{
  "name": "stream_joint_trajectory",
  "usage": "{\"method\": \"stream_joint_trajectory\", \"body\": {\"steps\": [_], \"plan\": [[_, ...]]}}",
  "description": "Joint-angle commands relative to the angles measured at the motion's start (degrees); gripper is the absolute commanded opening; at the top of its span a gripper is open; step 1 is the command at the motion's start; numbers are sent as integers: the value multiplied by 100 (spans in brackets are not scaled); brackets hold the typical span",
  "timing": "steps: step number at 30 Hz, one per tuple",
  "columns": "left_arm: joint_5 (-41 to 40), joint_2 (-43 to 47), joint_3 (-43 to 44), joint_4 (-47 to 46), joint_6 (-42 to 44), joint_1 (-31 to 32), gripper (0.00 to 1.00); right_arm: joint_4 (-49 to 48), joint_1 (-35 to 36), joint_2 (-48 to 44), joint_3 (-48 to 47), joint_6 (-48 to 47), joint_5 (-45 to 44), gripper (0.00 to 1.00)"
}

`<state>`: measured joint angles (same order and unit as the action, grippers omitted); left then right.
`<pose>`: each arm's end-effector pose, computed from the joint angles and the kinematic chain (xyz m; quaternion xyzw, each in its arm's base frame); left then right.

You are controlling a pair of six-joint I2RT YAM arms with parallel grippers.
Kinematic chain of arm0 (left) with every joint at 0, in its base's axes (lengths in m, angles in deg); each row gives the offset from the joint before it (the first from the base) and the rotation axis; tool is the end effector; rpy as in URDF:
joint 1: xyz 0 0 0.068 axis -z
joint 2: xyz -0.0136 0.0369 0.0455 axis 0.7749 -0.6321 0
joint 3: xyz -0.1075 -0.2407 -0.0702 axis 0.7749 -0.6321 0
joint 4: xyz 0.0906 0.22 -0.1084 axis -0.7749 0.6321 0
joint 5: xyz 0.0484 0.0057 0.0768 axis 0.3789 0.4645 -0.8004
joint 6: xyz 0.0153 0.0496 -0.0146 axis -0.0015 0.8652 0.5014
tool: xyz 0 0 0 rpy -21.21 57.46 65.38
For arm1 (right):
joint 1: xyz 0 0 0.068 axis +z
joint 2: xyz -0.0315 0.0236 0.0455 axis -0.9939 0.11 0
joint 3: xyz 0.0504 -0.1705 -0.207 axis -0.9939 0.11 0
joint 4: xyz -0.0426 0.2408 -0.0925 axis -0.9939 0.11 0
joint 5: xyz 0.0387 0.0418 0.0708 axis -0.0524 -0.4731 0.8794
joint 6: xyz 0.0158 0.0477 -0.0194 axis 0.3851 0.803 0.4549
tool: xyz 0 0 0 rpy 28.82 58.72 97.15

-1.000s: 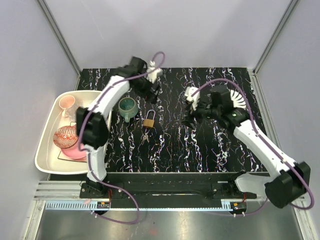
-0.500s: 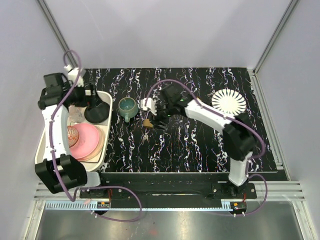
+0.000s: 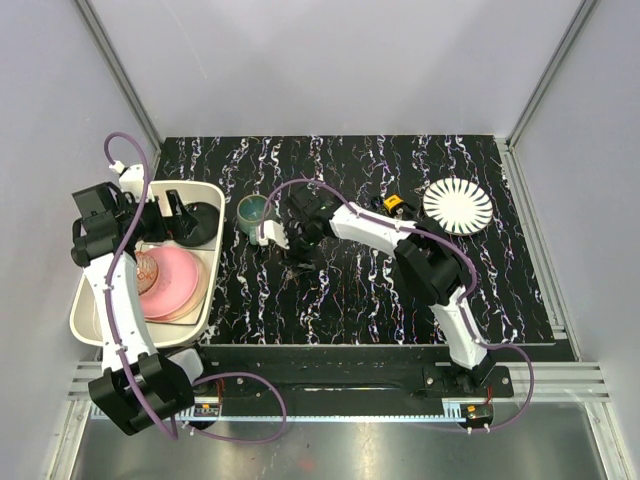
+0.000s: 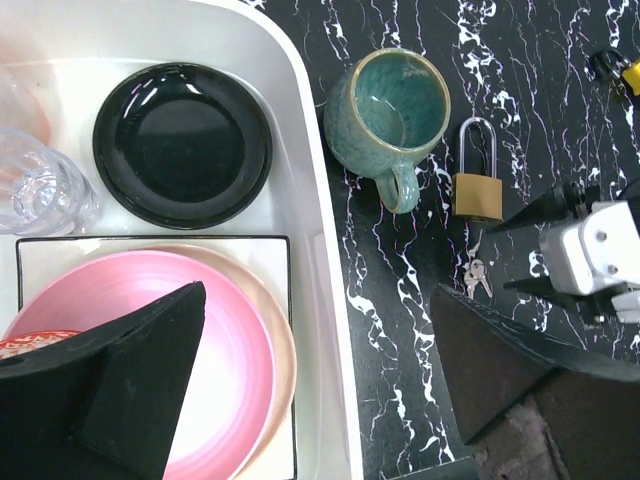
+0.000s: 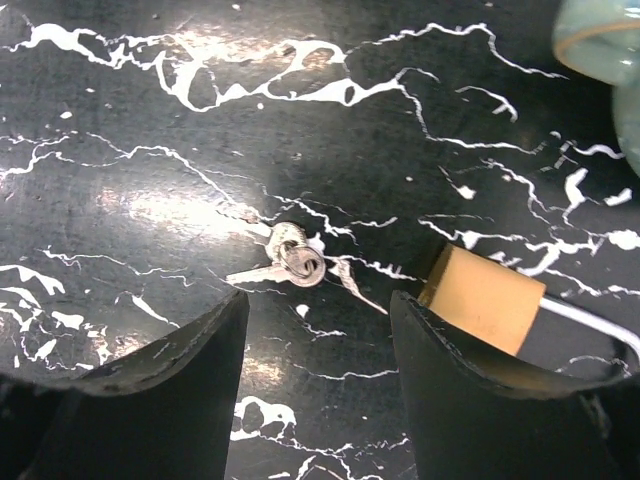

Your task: Unlock with the key

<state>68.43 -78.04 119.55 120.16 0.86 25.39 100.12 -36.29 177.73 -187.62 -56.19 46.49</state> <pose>0.2056 0.0749 0.3489 0.0070 0.8788 -0.1439 0.4548 0.3068 0.3594 0.1835 -0.7401 0.5799 0.2427 0.2389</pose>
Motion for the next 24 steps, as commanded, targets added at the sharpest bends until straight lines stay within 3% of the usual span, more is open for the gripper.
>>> {"method": "stream_joint_trajectory", "body": {"steps": [1,13,20,24], "plan": [[189,117,-83,-457,-147,-78,99,356,182,107,-351,-583,-80,65],[453,-102,-154,-430,-147,-122,99,611,305,494,-632,-706,-220,63],[488,-120,-171,-439,-139,-122,99,620,314,634,-782,-644,-168,53],[540,-164,-180,-439,-139,-122,99,647,323,679,-834,-627,-142,52]]}}
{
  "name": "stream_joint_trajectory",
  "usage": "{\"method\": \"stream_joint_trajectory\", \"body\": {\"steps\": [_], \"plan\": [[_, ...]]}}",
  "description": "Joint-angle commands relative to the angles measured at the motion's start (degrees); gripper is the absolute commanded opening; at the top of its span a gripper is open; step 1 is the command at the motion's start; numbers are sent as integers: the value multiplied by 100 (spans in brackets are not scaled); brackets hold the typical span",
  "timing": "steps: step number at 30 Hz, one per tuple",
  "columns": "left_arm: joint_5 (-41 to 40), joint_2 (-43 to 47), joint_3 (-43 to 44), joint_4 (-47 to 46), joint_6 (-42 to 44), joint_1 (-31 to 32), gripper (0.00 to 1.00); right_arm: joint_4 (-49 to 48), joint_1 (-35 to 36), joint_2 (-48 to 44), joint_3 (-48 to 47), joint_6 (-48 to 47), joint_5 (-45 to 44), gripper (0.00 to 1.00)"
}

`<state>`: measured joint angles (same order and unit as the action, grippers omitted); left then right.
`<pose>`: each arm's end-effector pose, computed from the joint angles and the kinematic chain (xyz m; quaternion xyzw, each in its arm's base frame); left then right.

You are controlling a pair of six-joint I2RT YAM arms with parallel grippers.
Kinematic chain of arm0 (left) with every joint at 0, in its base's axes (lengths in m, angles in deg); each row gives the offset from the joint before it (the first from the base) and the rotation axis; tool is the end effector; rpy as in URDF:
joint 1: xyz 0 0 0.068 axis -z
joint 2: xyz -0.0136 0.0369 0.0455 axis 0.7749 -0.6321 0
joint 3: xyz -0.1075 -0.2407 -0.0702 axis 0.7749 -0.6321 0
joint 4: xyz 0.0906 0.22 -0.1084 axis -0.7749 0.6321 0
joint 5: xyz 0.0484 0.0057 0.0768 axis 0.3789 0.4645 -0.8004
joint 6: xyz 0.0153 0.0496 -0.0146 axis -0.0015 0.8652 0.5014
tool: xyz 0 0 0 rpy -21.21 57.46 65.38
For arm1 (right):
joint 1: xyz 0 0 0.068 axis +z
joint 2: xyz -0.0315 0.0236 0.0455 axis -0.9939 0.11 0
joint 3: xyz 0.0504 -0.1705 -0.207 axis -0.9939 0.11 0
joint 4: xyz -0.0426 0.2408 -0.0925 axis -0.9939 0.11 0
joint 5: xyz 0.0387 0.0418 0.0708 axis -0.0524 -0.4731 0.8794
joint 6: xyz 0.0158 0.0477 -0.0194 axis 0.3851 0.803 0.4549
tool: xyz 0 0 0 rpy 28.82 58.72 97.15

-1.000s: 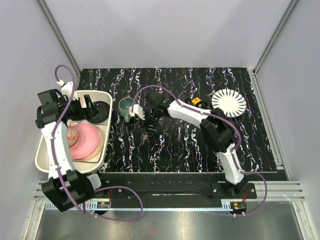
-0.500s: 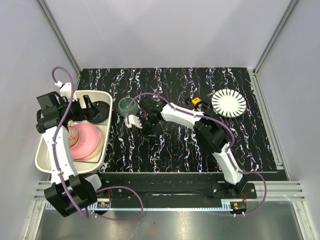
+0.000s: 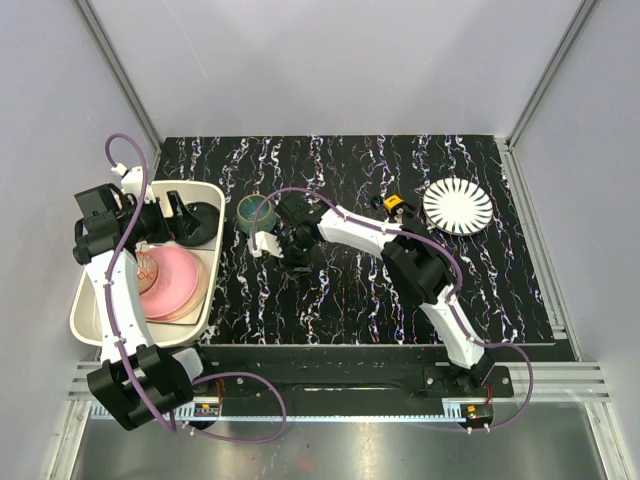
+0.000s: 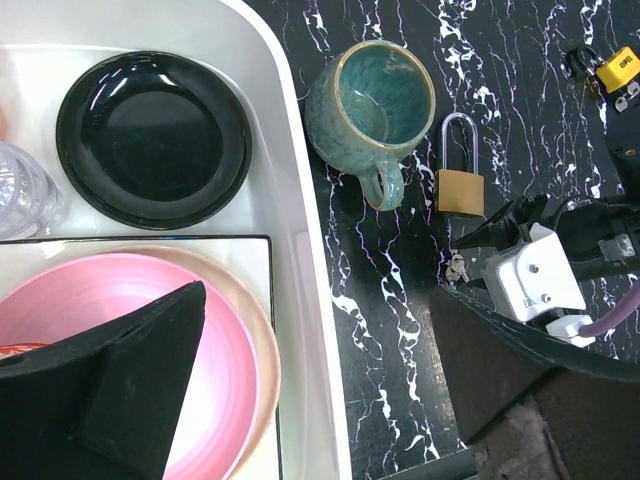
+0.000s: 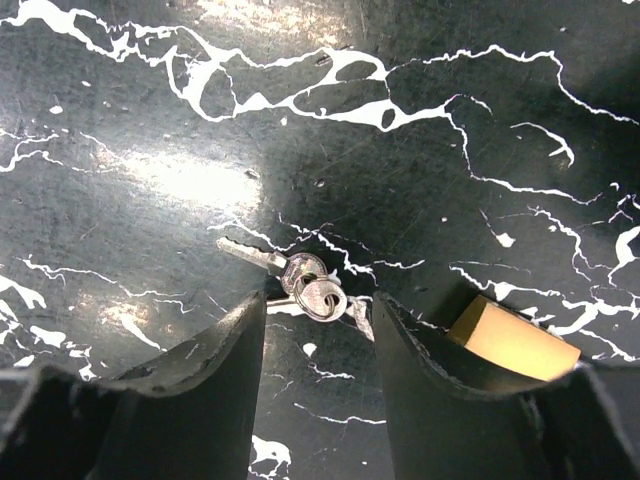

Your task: Unlock with the key

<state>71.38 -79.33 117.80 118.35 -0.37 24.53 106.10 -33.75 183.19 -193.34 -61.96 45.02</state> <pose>0.2108 0.0795 0.3377 -0.0018 0.8766 -0.1718 0.4495 0.2980 0.3802 0.1640 -0.7820 0.5448 0.2284 0.1988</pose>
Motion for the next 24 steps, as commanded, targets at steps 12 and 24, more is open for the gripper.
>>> {"method": "stream_joint_trajectory", "body": {"steps": [12,24], "plan": [[316,-53,-23,-258,-16,-37,99,109,140,238,-411,-32,-92,51],[377,-96,-49,-258,-16,-46,99,162,148,176,-473,38,-30,55]]}}
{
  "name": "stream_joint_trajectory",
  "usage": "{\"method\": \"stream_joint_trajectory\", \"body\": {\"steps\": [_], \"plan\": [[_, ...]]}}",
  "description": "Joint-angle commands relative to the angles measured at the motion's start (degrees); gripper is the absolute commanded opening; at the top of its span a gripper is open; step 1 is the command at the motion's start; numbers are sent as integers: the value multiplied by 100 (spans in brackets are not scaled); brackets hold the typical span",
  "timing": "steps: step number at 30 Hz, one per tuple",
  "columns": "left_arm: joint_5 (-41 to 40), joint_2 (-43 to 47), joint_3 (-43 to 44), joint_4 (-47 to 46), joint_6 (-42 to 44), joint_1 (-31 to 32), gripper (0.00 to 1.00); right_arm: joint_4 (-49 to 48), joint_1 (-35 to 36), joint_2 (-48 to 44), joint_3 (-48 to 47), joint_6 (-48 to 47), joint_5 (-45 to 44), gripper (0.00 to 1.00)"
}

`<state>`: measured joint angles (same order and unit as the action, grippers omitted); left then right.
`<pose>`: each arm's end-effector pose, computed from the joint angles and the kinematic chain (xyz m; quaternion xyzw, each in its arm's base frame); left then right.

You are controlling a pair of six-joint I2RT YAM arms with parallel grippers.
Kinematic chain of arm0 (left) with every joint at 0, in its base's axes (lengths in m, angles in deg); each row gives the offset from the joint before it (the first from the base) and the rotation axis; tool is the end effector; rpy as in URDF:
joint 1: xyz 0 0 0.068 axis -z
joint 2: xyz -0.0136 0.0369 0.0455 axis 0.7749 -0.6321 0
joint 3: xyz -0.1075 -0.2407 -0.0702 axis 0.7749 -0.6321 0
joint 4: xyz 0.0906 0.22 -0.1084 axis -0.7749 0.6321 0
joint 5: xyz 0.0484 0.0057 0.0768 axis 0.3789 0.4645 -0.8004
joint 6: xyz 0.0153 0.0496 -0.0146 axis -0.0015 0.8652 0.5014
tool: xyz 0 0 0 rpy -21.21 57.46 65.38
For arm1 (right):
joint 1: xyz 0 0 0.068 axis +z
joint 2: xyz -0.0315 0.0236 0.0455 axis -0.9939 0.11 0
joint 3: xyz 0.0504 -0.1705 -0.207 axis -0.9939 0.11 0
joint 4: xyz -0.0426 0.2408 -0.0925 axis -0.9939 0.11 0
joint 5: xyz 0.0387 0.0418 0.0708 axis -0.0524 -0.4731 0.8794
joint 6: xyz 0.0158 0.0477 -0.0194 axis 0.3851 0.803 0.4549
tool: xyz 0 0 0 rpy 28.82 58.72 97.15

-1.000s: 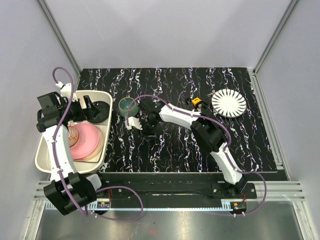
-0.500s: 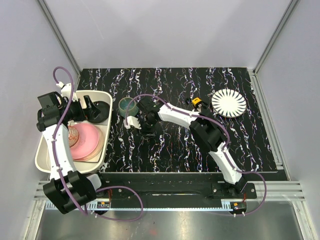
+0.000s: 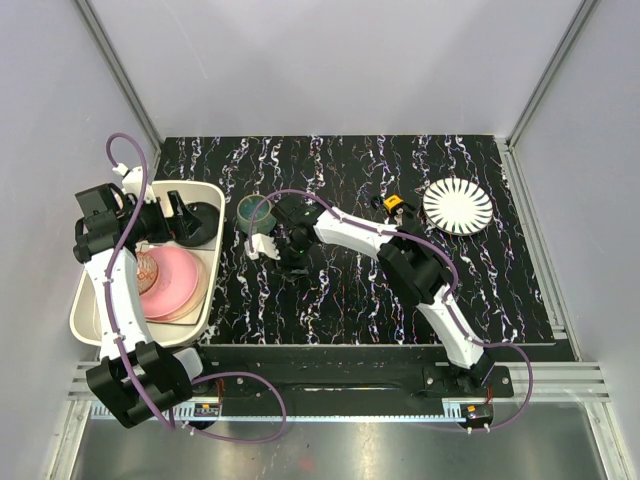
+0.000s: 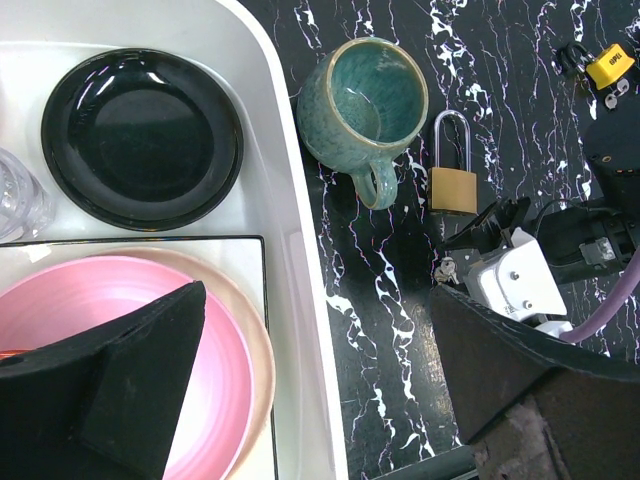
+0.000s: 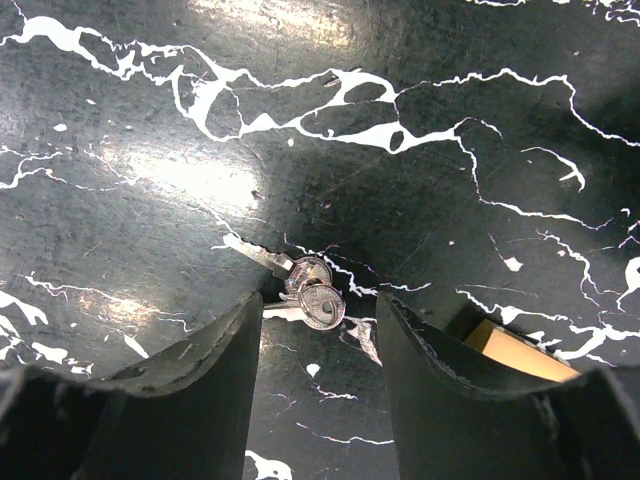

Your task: Unlock with the key

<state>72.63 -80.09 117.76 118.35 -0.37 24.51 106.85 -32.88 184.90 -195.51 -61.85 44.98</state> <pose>0.2133 0.0802 0.3351 0.0000 0.8762 -0.1839 0.4456 0.2958 0.3891 0.1604 -0.7857 0.5404 0.2299 0.1944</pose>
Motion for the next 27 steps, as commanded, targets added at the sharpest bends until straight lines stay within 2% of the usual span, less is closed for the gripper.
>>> {"method": "stream_joint_trajectory", "body": {"steps": [1,9,18,20,21,23,24,25,27], "plan": [[253,-20,-45,-258,-7,-35,99,79,61,14,-274,27,-17,55],[279,-37,-53,-258,-7,-44,99,105,61,164,-529,247,1,53],[341,-81,-62,-258,-7,-44,99,132,61,217,-318,71,-105,49],[358,-99,-62,-249,-7,-44,99,140,70,243,-335,62,-114,40],[358,-90,-62,-249,-7,-44,99,167,61,260,-353,62,-114,31],[350,-90,-62,-258,-16,-52,99,202,61,304,-379,36,-105,21],[358,-82,-71,-258,-7,-44,99,219,61,313,-397,27,-88,6],[358,-73,-71,-258,-16,-35,99,254,61,322,-397,18,-79,0],[367,-81,-62,-258,-16,-44,99,316,61,296,-380,-8,-52,0]]}}
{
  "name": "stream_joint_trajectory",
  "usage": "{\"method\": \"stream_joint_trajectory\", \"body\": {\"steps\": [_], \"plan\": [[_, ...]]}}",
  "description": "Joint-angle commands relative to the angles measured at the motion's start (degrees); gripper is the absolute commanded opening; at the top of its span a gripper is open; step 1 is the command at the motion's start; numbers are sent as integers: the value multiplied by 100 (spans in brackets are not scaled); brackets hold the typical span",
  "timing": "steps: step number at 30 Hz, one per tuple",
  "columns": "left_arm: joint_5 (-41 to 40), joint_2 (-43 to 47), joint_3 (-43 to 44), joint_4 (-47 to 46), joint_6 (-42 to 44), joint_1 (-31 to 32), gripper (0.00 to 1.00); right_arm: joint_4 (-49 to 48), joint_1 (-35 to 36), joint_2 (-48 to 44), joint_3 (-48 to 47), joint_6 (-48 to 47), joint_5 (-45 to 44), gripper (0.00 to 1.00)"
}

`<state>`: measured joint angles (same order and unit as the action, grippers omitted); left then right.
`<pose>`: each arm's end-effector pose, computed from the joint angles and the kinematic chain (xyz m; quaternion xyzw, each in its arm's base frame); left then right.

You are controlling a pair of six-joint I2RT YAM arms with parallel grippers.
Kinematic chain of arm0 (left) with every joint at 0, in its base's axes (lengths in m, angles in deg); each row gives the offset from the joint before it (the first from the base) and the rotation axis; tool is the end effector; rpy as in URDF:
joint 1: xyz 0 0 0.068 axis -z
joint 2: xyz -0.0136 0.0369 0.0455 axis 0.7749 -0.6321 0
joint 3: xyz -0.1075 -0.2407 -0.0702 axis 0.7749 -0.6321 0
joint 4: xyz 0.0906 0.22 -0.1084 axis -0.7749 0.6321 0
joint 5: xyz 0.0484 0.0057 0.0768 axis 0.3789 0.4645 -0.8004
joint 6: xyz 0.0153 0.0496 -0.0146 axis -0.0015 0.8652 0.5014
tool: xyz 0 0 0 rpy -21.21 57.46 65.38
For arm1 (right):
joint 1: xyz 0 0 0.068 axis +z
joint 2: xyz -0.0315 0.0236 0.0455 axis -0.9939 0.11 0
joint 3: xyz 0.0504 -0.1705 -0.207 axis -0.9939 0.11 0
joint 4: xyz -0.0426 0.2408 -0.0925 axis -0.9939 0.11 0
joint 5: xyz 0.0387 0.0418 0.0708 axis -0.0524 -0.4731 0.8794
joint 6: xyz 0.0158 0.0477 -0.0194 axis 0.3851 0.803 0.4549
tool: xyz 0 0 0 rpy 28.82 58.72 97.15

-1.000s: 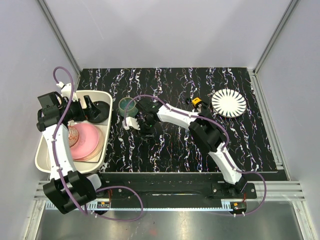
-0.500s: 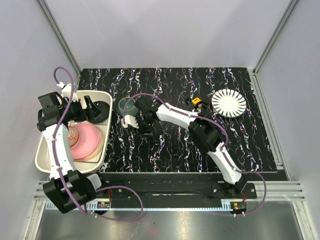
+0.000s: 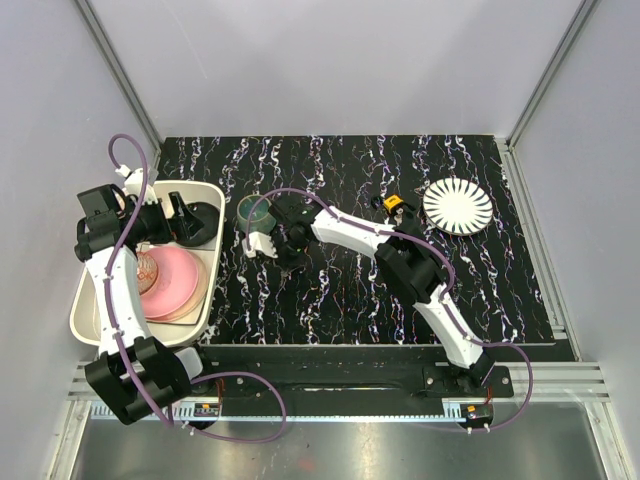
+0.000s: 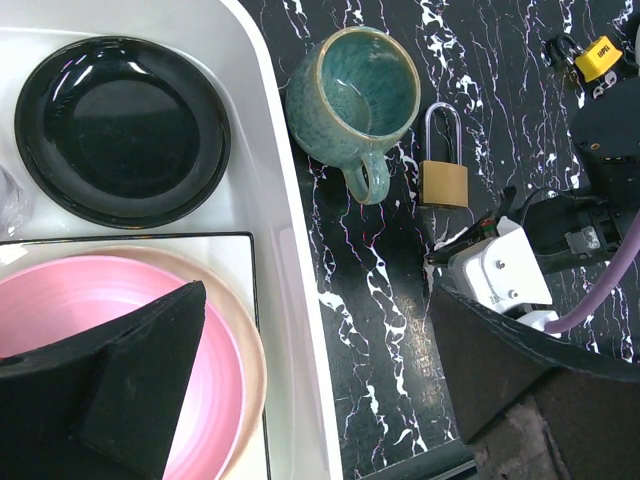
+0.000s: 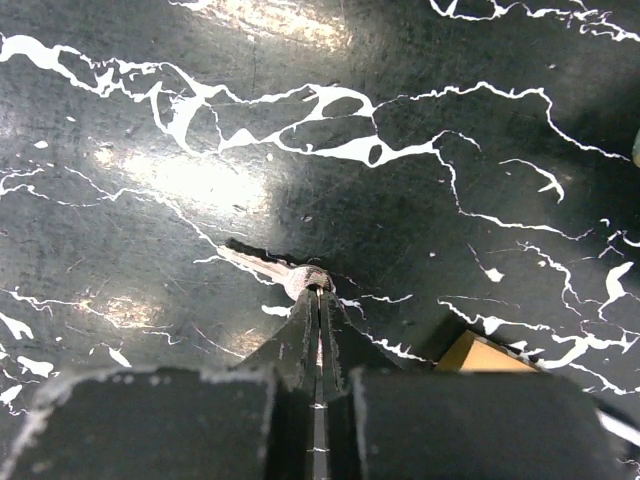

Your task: Unlock with the key

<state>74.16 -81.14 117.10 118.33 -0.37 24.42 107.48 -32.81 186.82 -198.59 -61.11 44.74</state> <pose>0.2165 0.0813 0.3280 -0.0007 0.8773 -0.2008 0.4360 0.3006 0.3957 0.1596 -0.7826 0.5442 0.2290 0.1972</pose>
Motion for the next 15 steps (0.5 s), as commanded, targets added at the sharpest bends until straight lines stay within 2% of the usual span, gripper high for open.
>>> {"method": "stream_joint_trajectory", "body": {"steps": [1,5,10,15], "plan": [[240,32,3,-256,-7,-35,99,270,54,69,-45,-91,-20,0],[556,-29,100,-133,132,-26,99,288,46,-265,148,-30,-28,0],[1295,-56,311,43,379,158,99,-45,-51,-1161,754,382,-72,0],[1050,6,338,-227,538,983,99,-817,-139,-2249,1632,848,-704,0]]}}
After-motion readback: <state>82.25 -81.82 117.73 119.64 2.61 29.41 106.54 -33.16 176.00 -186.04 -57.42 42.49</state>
